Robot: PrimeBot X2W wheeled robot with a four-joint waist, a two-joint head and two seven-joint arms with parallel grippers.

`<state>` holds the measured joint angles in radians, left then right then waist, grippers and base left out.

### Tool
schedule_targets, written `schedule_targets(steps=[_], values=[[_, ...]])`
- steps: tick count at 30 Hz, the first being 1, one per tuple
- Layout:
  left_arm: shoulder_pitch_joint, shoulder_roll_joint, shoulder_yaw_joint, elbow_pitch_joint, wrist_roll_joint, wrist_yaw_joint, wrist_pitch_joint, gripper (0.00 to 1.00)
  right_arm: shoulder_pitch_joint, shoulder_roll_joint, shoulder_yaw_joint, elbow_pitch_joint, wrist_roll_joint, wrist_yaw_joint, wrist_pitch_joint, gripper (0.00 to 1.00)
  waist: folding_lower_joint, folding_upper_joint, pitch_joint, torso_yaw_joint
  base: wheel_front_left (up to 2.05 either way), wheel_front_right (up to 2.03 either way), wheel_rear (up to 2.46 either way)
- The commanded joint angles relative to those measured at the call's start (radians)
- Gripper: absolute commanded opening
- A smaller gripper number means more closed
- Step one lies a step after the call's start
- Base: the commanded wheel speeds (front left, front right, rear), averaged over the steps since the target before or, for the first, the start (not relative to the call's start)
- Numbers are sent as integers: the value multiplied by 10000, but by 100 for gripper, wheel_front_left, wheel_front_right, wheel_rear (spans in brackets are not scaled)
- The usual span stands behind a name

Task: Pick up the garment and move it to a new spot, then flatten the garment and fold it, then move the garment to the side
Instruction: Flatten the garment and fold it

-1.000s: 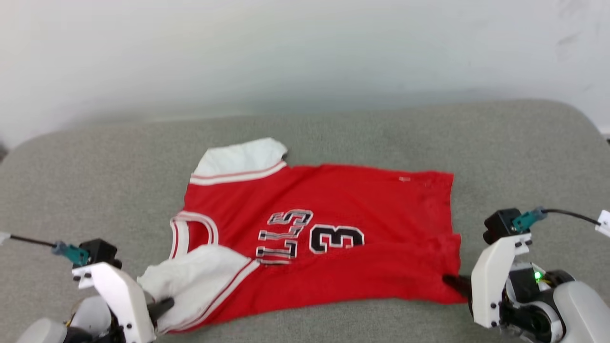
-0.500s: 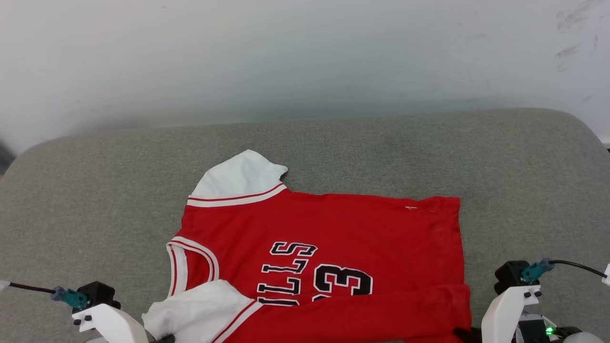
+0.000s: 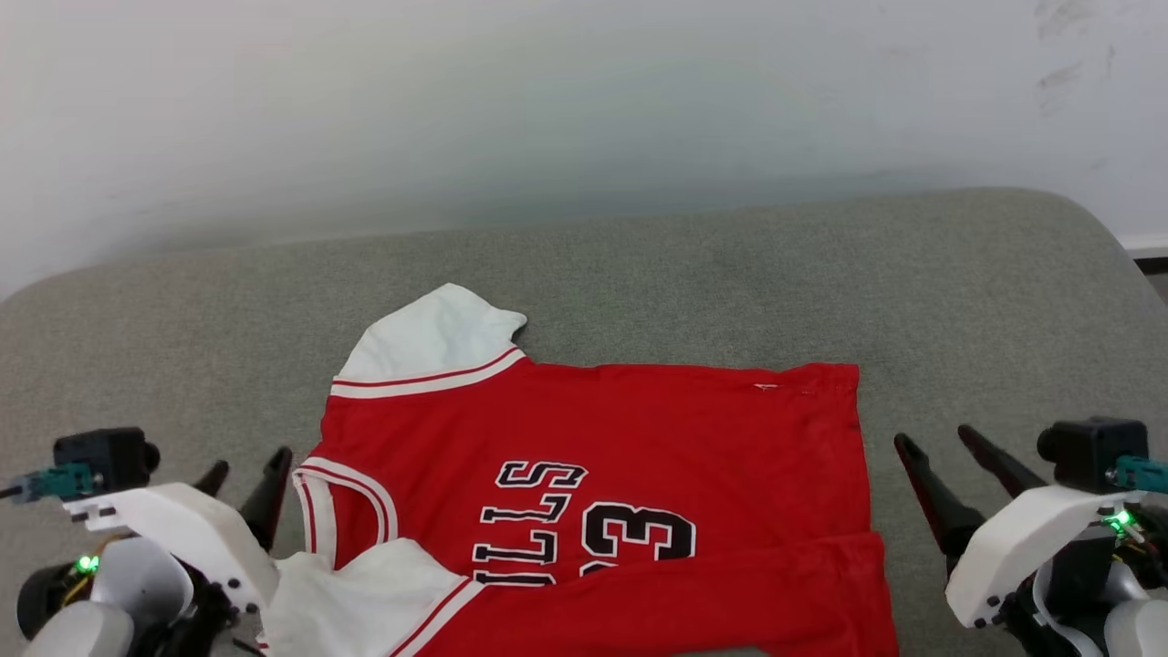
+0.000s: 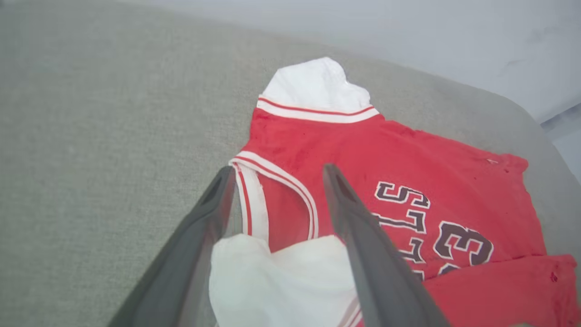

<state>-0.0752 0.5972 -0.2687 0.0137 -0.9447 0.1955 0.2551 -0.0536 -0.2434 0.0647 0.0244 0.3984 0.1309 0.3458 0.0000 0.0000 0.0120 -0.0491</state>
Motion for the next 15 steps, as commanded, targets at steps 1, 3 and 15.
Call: schedule_targets(steps=[1, 3, 15], values=[[-317, 22, 94, -70, 360, 185, -367, 100, -179, 213, -127, -162, -143, -2, -340, 100, 0, 0, 250, -172, 0, 0, 0], [-758, -22, 117, -101, 822, 338, -843, 100, -441, 374, -312, -399, -541, -3, -857, 100, 0, 0, 566, -310, 0, 0, 0], [-4844, 237, -34, 1796, 1150, -912, -563, 100, -2108, 1112, -357, -870, -1096, -3, -1955, 100, 0, 0, 3121, -1354, 0, 0, 0]])
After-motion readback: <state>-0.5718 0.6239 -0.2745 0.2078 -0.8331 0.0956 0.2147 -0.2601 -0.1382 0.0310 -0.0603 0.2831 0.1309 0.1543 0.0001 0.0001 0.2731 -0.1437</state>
